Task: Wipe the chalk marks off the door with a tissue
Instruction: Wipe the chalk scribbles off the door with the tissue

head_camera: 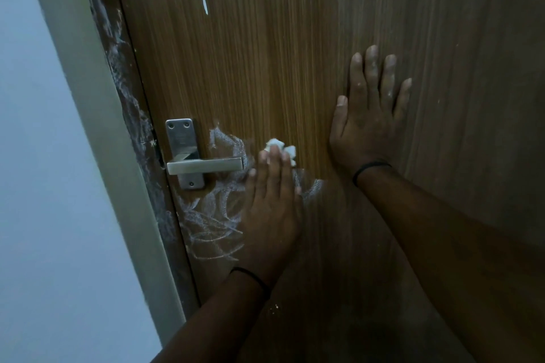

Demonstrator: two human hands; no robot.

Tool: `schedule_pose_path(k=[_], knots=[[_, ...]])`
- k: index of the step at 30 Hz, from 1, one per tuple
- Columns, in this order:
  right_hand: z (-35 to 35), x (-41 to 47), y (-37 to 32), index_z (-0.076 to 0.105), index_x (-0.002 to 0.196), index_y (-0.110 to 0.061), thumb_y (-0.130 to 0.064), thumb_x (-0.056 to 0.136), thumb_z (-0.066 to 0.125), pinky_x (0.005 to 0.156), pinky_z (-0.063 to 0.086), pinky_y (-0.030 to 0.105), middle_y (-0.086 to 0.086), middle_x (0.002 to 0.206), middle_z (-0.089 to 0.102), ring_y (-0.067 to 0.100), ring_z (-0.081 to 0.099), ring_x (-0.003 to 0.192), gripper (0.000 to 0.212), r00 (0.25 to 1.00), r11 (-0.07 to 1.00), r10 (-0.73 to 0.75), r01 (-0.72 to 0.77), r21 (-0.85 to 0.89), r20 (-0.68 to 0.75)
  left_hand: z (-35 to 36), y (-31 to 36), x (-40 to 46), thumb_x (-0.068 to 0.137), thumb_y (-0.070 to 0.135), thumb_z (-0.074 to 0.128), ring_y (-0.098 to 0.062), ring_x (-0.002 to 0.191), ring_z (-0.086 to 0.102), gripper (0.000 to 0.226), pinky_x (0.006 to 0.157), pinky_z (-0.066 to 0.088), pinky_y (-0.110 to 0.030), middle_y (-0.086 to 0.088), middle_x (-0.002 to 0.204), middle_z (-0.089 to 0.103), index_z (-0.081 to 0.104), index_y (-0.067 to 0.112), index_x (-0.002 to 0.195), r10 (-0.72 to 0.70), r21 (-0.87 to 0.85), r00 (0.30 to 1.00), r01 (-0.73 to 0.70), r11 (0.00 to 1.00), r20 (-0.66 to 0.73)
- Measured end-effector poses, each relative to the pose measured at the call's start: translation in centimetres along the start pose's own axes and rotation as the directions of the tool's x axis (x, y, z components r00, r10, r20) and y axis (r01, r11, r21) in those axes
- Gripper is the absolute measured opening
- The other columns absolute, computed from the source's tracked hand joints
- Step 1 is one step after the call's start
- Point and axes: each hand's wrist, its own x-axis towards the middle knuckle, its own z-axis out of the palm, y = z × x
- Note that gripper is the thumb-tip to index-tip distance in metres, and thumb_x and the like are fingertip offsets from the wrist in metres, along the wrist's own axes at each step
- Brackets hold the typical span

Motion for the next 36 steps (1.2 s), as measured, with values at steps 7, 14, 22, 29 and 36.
schedule_pose_path(k=[7, 14, 22, 29, 36], knots=[[0.0, 0.1, 0.0, 0.019, 0.157, -0.016, -0.031, 0.103, 0.032, 0.121, 0.012, 0.058, 0.007, 0.165, 0.016, 0.029, 0.01, 0.153, 0.058, 1.0, 1.0, 0.006, -0.006, -0.01, -0.011, -0.2, -1.4, 1.5, 0.105, 0.028, 0.033, -0.026, 0.154, 0.002, 0.059, 0.124, 0.012, -0.046, -0.012, 0.166, 0.006, 0.015, 0.006, 0.157, -0.102, -0.034, 0.992, 0.1, 0.994, -0.073], [-0.4, 0.1, -0.2, 0.014, 0.158, -0.017, -0.032, 0.103, 0.03, 0.121, 0.01, 0.058, 0.007, 0.166, 0.013, 0.029, 0.007, 0.153, 0.059, 1.0, 1.0, 0.015, -0.015, -0.019, 0.016, -0.9, -3.4, 0.0, 0.105, 0.024, 0.037, -0.025, 0.153, 0.007, 0.058, 0.122, 0.017, -0.049, -0.015, 0.164, 0.014, 0.018, 0.005, 0.156, -0.245, -0.011, 0.962, 0.246, 0.969, -0.116], [-0.1, 0.0, 0.0, 0.014, 0.158, -0.017, -0.031, 0.103, 0.031, 0.121, 0.009, 0.057, 0.006, 0.166, 0.011, 0.028, 0.006, 0.153, 0.059, 1.0, 1.0, 0.015, -0.015, -0.014, 0.012, -1.3, -3.5, 1.8, 0.104, 0.022, 0.039, -0.028, 0.153, 0.006, 0.059, 0.124, 0.015, -0.046, -0.015, 0.165, 0.01, 0.017, 0.003, 0.156, -0.261, -0.066, 0.952, 0.254, 0.965, -0.157], [0.3, 0.0, 0.0, 0.015, 0.158, -0.017, -0.031, 0.103, 0.031, 0.122, 0.009, 0.057, 0.006, 0.166, 0.013, 0.028, 0.006, 0.153, 0.058, 1.0, 1.0, 0.008, -0.008, 0.004, -0.022, -1.1, -4.0, 2.3, 0.102, 0.011, 0.045, -0.031, 0.153, 0.011, 0.059, 0.122, 0.019, -0.05, -0.019, 0.163, 0.015, 0.02, -0.003, 0.154, -0.326, -0.172, 0.91, 0.29, 0.942, -0.256], [0.4, -0.1, 0.2, 0.014, 0.158, -0.018, -0.032, 0.103, 0.029, 0.122, 0.009, 0.057, 0.005, 0.166, 0.012, 0.028, 0.006, 0.153, 0.059, 1.0, 1.0, 0.001, -0.002, -0.008, -0.029, -1.1, -4.3, 4.7, 0.104, 0.022, 0.037, -0.026, 0.154, 0.005, 0.06, 0.125, 0.008, -0.043, -0.014, 0.165, 0.008, 0.014, 0.005, 0.157, -0.335, -0.158, 0.897, 0.301, 0.94, -0.286]])
